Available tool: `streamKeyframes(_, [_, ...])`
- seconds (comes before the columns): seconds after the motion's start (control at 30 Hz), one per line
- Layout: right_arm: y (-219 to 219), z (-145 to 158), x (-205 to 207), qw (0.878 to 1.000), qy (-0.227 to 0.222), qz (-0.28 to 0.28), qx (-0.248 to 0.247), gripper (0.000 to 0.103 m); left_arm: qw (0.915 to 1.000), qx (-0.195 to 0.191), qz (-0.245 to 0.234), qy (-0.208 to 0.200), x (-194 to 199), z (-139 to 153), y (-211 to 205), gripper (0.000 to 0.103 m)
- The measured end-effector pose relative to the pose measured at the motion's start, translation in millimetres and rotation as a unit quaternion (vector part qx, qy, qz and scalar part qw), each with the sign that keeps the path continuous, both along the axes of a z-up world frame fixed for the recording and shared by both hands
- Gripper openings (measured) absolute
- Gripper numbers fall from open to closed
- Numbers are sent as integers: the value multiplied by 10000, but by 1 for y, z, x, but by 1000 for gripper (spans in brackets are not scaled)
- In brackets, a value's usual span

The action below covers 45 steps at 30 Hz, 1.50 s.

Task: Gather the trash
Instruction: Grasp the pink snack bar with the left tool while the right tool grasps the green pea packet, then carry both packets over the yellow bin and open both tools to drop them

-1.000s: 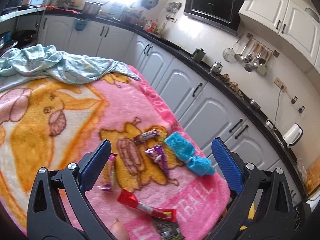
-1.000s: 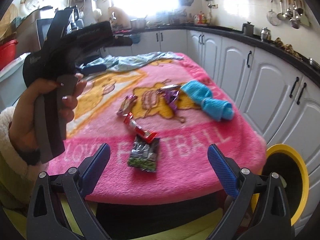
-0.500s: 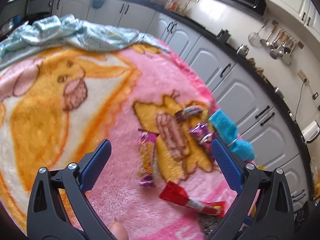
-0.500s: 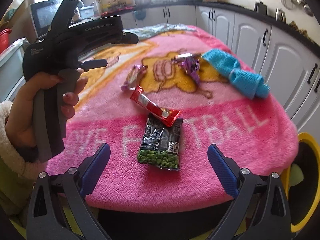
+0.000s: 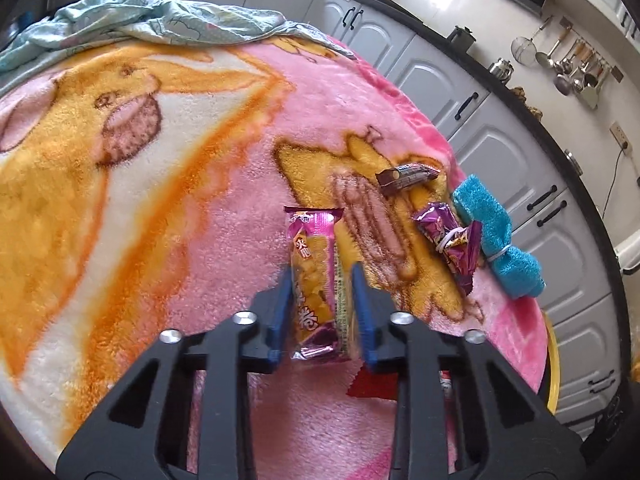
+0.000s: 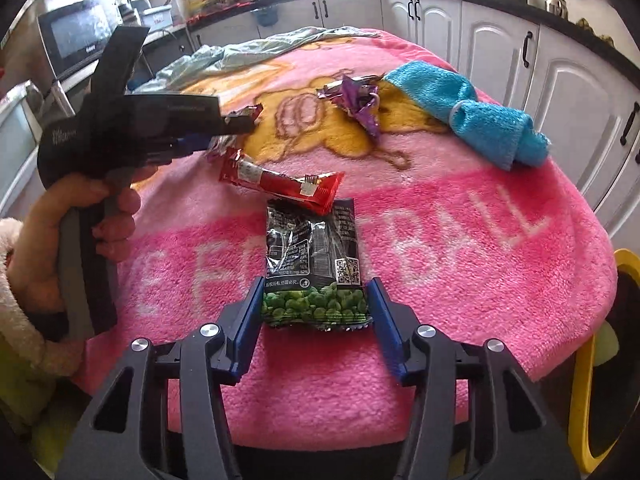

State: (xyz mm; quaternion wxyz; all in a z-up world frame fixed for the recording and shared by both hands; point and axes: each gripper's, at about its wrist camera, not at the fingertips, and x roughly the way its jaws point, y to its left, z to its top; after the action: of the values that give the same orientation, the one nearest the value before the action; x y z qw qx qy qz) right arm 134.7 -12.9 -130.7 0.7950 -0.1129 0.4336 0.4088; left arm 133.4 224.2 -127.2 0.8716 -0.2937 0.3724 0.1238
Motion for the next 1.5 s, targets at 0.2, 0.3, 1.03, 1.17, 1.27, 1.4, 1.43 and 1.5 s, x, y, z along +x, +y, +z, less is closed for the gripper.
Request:
streamKeyframes(0.2, [-18,7,5,9997,-154,-207,-50,29,9999,82,-31,-101,-4,7,-1,17])
streamKeyframes(0.3, [-25,13,10,9994,-153,-308,71,29,9995,252,-44,-203,-6,17,-5,17])
streamKeyframes(1.03, [-104,86,37,9915,-645,-922,656,29,9872,552,-1096,-1022,-5,88,-91,16])
streamKeyframes(1.17, [-124,94,41,9884,-772,-1105,702,29,9841,595,-1284,-1069,-2,93,-109,16])
streamKeyframes(1.27, [-141,100,45,9854,-847,-1282,736,29,9813,612,-1459,-1098,2,97,-125,16])
streamKeyframes(1.4, [-163,107,47,9808,-929,-1519,790,29,9769,635,-1687,-1146,8,100,-144,16])
streamKeyframes(1.43, [-170,109,48,9793,-969,-1591,787,29,9758,635,-1742,-1158,10,102,-149,16])
streamKeyframes(1.5, [-180,111,48,9770,-1031,-1697,782,29,9732,634,-1872,-1177,15,104,-161,16])
